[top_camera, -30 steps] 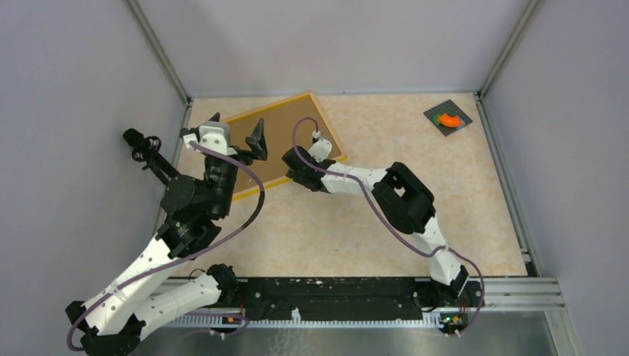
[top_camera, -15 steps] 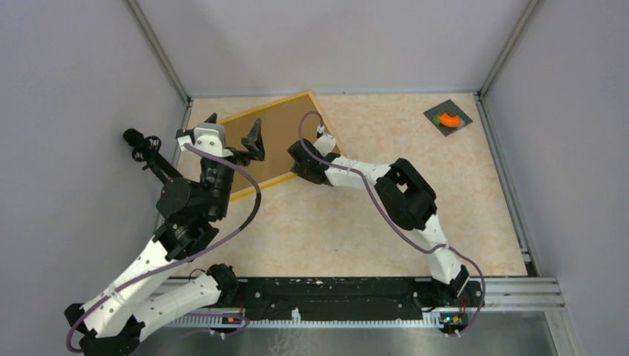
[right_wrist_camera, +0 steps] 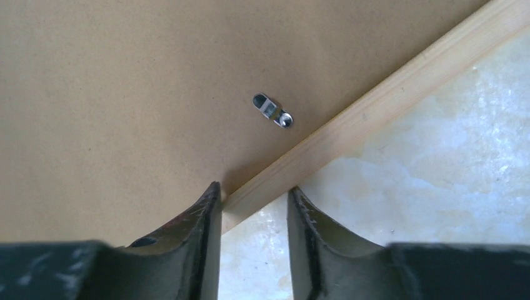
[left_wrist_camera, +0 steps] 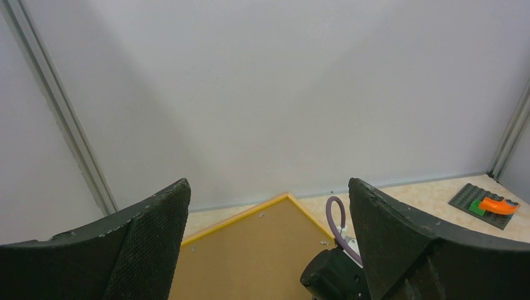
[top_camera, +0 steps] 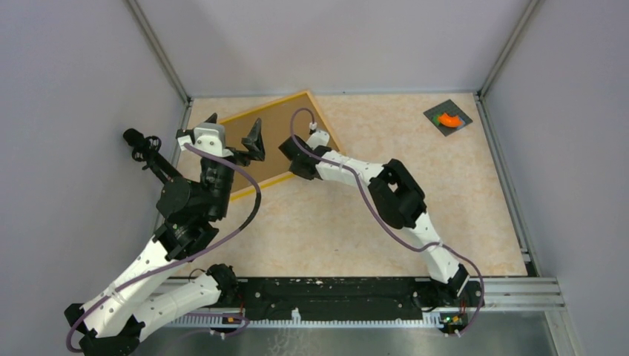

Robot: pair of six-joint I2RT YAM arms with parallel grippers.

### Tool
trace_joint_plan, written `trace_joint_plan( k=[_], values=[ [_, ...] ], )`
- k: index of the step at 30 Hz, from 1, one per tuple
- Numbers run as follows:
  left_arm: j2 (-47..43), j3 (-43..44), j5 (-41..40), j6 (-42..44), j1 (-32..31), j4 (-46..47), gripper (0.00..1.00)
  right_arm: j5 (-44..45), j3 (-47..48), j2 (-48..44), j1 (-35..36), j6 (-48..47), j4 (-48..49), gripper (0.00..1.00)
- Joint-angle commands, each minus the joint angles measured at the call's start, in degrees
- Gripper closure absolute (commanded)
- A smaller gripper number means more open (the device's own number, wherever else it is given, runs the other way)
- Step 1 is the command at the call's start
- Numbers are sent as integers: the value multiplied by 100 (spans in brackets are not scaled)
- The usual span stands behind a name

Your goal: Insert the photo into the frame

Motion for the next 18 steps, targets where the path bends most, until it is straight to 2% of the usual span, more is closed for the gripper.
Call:
trace_joint_plan(
  k=[1, 4, 7, 12, 15, 17, 18],
  values=[
    [-26, 184, 95, -98, 23, 36, 1, -463, -193, 856, -64, -333, -1479, 79],
    [-27, 184, 104, -114, 27, 30, 1, -494, -515, 677, -123, -523, -1496, 89],
    [-8, 176, 128, -142, 24, 23, 1, -903, -1421, 98, -422, -1003, -877, 100],
    [0, 210, 185, -208, 26, -40, 1, -1340, -2927, -1017, -1389, -2491, -157, 100],
    [7, 220, 218, -255, 25, -69, 1, -1378, -3347, -1529, -1834, -3407, -53, 100],
    [30, 228, 243, -287, 25, -78, 1, -1408, -3518, -1891, -1890, -3599, 100, 100],
    [57, 240, 257, -299, 34, -83, 1, -1491, -3538, -2026, -1839, -3576, 221, 81]
  ],
)
